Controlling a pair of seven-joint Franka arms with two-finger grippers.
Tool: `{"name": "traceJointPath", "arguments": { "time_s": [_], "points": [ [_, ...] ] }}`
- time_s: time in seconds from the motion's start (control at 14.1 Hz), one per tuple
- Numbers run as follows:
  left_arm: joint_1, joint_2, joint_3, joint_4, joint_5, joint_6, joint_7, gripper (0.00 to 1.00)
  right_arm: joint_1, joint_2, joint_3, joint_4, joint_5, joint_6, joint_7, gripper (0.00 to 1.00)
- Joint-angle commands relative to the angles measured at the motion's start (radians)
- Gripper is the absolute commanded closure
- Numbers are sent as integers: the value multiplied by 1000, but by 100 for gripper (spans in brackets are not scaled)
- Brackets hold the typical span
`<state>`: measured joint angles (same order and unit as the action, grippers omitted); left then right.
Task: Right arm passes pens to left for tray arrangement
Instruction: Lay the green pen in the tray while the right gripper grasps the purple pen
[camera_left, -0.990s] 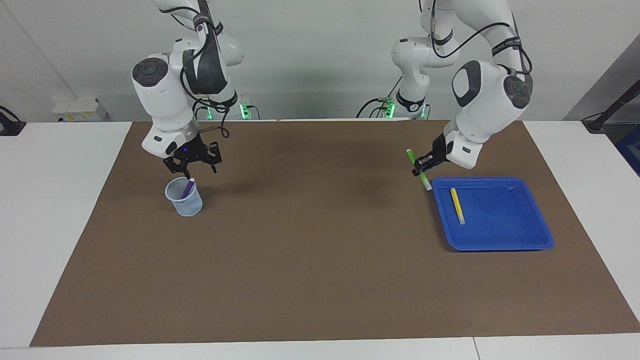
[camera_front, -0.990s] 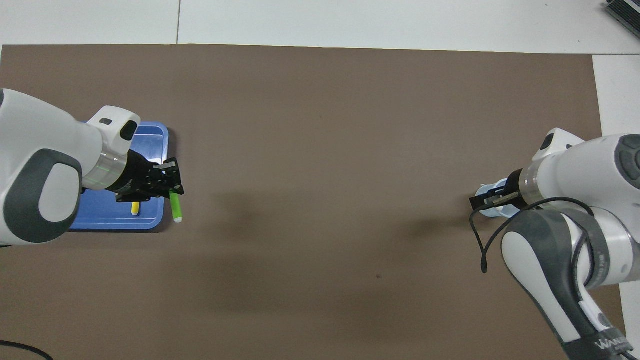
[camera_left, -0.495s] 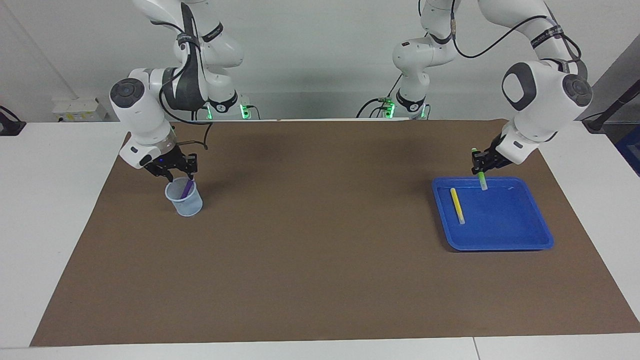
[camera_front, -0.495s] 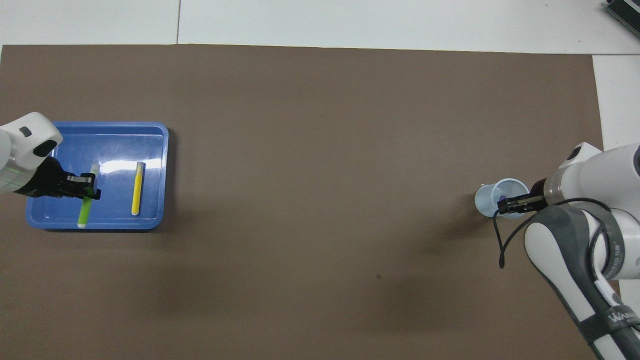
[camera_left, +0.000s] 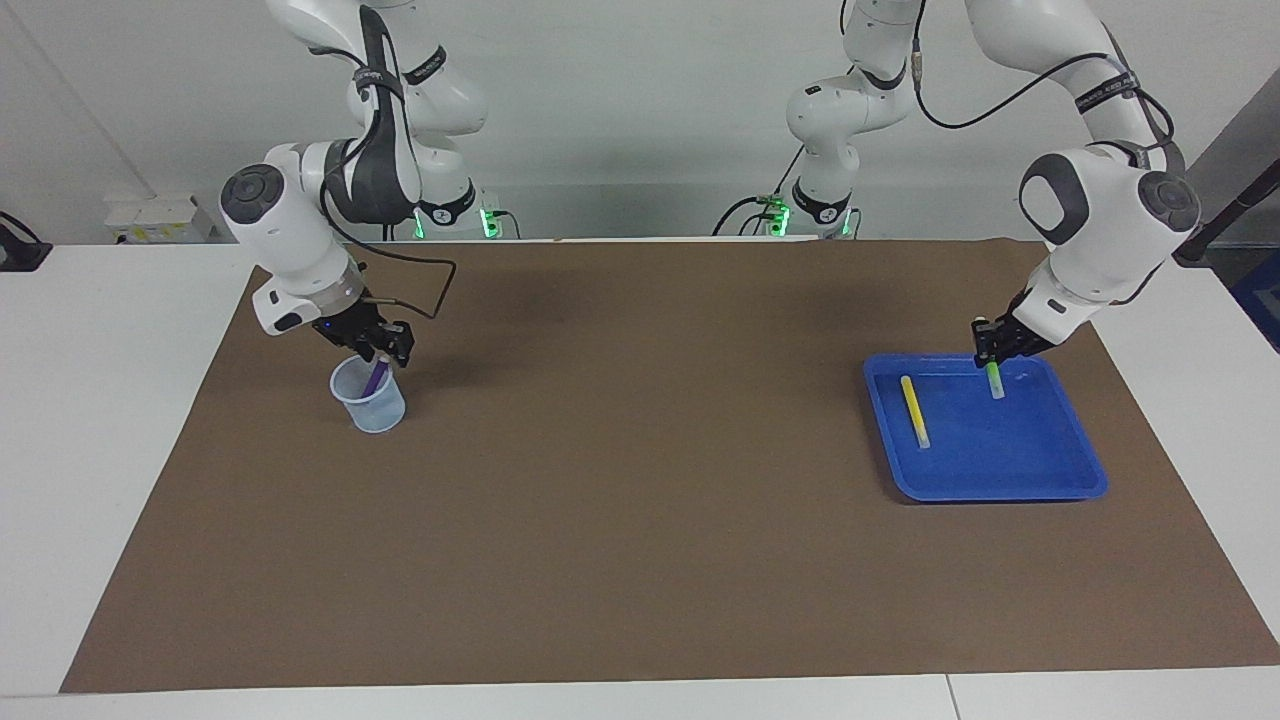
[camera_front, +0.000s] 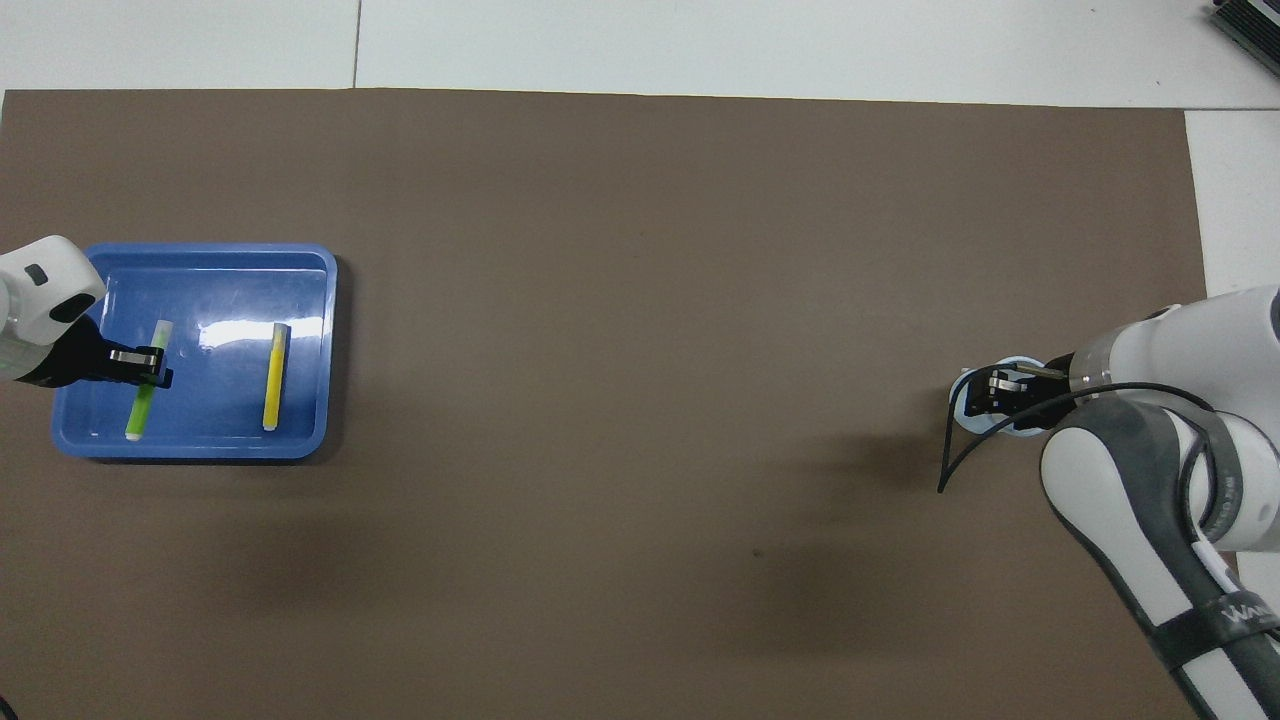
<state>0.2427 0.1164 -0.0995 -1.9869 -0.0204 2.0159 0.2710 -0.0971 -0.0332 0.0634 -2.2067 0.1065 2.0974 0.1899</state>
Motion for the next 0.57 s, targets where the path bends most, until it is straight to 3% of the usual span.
{"name": "traceJointPath", "arguments": {
  "time_s": [0.0,0.5],
  "points": [
    [18,46,-11,-12,19,72,20,100,-19,15,3,1,24,4,16,43],
    [35,137,-11,-49,27,231,25,100,-36,15,3,-1,24,-10,16,76]
  ]
}}
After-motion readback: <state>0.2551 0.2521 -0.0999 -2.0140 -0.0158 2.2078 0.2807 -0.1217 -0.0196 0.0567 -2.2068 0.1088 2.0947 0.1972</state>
